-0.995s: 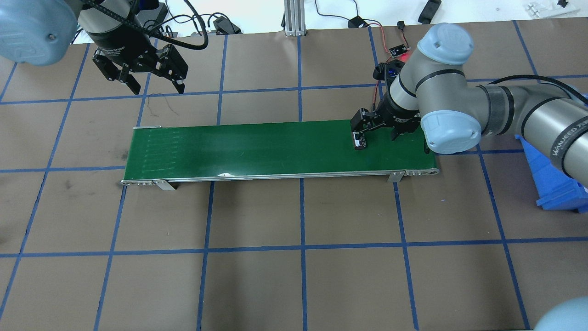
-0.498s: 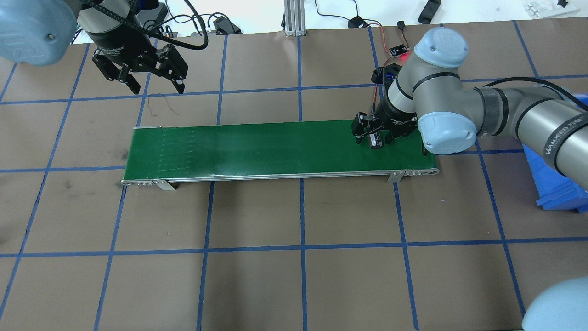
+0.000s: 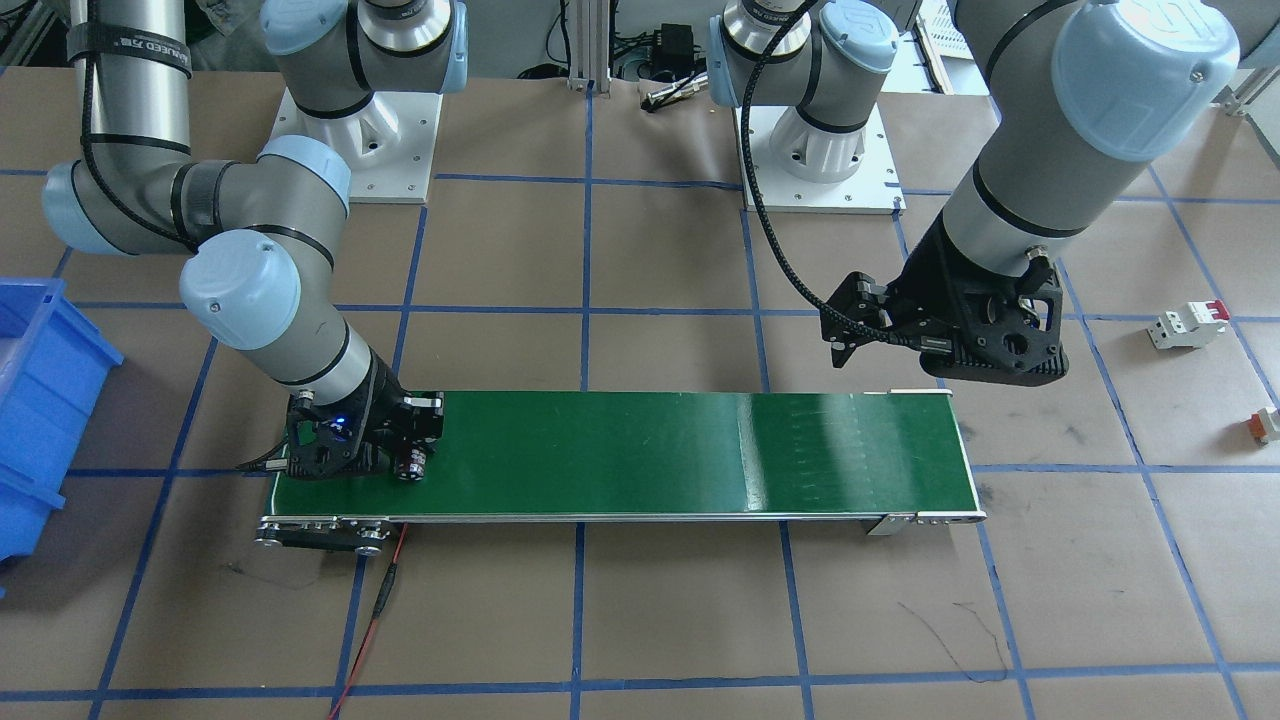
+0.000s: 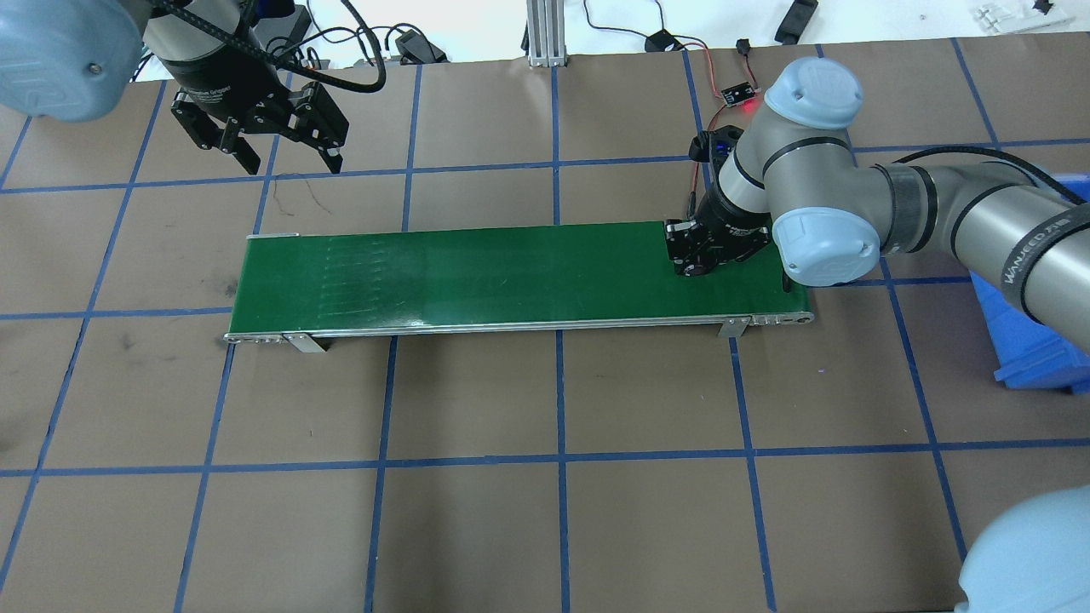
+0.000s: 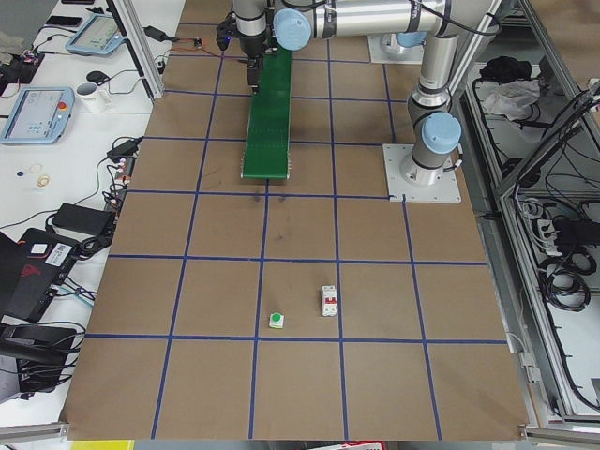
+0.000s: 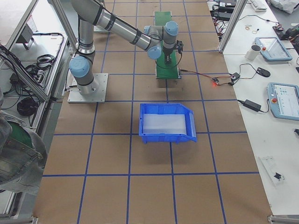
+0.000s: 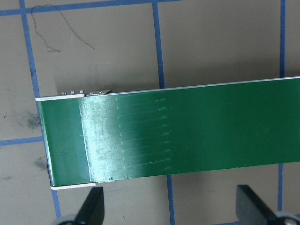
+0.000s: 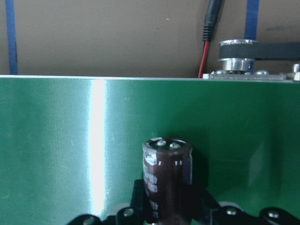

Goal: Move capacitor from left to right
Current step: 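Lower the right gripper and close it on the capacitor, then lift the capacitor with the right gripper and carry it over the blue bin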

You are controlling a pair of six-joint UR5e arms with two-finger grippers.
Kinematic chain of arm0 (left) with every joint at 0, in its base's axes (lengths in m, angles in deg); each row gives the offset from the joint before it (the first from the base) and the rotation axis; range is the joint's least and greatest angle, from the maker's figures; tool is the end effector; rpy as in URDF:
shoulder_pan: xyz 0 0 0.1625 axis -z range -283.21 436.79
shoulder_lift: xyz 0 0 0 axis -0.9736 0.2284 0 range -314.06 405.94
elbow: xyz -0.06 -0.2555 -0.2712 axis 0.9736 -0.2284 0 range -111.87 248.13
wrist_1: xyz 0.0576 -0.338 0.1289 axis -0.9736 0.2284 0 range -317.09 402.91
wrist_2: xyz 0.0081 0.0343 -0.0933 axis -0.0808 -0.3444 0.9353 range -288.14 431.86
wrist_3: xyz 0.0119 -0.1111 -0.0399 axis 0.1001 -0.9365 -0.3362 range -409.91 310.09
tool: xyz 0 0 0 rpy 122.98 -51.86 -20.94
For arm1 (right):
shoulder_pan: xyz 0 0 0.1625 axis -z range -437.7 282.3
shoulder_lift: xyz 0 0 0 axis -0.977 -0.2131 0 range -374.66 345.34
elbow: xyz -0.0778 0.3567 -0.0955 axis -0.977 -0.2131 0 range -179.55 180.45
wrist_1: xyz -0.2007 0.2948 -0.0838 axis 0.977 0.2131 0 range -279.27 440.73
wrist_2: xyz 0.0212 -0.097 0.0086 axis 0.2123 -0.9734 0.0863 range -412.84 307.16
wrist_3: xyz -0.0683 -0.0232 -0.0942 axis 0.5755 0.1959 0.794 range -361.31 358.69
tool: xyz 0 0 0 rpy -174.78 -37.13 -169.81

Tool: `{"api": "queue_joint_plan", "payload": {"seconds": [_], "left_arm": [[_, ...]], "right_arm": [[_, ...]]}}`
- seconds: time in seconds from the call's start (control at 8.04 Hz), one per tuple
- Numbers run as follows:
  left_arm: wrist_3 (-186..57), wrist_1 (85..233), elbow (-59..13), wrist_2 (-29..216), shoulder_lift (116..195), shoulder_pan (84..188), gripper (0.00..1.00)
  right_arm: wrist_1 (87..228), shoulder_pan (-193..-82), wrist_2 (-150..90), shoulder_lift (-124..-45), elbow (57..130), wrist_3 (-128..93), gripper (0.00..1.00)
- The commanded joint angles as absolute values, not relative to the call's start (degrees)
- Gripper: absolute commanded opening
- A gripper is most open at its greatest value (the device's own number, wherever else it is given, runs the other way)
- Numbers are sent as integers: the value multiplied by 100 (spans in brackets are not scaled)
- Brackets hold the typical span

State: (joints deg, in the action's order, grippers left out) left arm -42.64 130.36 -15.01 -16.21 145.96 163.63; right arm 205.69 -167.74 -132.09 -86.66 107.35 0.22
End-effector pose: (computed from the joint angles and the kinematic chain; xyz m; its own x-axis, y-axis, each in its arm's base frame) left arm -0.1092 -0.5116 0.3956 -0.9969 0.0712 0.0347 0.0715 0.9974 0.0064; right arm 0.1557 -0.4961 0.2097 -0.9821 -0.0276 -0.1864 -0.0270 0.9996 -0.0058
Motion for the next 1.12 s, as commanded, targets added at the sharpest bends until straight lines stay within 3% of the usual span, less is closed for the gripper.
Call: {"api": "queue_joint_plan", "payload": {"seconds": [0.0, 0.37, 1.0], "left_arm": [[-4262, 13036, -1501, -1621, 14596, 16363, 100], [-4261, 13036, -1502, -1621, 14587, 16363, 100], [-4253, 13027, -1501, -1621, 14587, 16337, 100]], "right_arm": [[19961, -16752, -13229, -8813, 10558, 27, 0], [18957, -16552, -13412, -9120, 10004, 27, 0], [17926, -14648, -14539, -9614, 9415, 1991, 0]]}}
